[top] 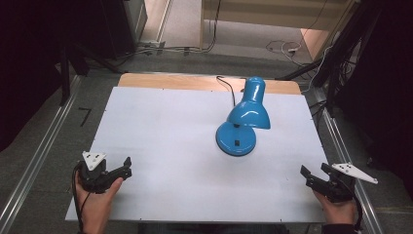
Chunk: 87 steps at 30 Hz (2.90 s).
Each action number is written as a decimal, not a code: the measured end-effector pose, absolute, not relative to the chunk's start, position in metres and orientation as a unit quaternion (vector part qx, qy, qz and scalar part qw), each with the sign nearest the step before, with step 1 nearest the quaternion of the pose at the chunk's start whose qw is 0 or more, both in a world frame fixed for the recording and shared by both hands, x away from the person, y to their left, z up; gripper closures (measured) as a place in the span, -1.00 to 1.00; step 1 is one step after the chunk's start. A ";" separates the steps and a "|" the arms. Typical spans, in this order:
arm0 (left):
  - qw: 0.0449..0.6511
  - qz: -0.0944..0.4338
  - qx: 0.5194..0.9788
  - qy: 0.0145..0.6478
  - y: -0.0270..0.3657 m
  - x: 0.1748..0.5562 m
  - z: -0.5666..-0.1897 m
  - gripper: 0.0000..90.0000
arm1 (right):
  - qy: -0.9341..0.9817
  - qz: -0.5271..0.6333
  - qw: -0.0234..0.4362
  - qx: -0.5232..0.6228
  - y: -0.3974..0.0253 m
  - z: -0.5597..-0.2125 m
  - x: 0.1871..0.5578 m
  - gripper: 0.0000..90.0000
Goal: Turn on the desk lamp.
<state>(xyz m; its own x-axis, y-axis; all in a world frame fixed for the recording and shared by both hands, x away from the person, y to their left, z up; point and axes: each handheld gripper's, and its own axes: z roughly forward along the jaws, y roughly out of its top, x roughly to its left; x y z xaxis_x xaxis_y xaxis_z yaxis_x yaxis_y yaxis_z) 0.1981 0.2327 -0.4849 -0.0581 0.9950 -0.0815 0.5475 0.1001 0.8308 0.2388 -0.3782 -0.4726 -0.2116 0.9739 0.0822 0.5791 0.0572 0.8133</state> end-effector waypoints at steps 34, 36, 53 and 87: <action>0.350 0.320 0.600 0.644 0.229 0.202 -0.488 -0.87 | 0.702 0.391 0.249 0.541 -0.349 -0.473 0.254 -0.59; 0.350 0.321 0.600 0.644 0.228 0.202 -0.488 -0.87 | 0.704 0.391 0.248 0.538 -0.348 -0.473 0.256 -0.59; 0.353 0.327 0.597 0.642 0.227 0.202 -0.487 -0.87 | 0.720 0.393 0.244 0.517 -0.325 -0.472 0.267 -0.58; 0.355 0.331 0.594 0.641 0.227 0.201 -0.487 -0.87 | 0.735 0.404 0.229 0.495 -0.291 -0.471 0.286 -0.57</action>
<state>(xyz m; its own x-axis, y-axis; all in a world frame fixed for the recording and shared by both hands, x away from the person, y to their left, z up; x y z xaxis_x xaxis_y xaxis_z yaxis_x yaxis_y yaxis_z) 0.2011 0.2273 -0.4870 -0.0417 0.9972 -0.0619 0.5275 0.0746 0.8463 0.2856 -0.2912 -0.4711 -0.4061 0.9116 0.0633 0.5422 0.1846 0.8197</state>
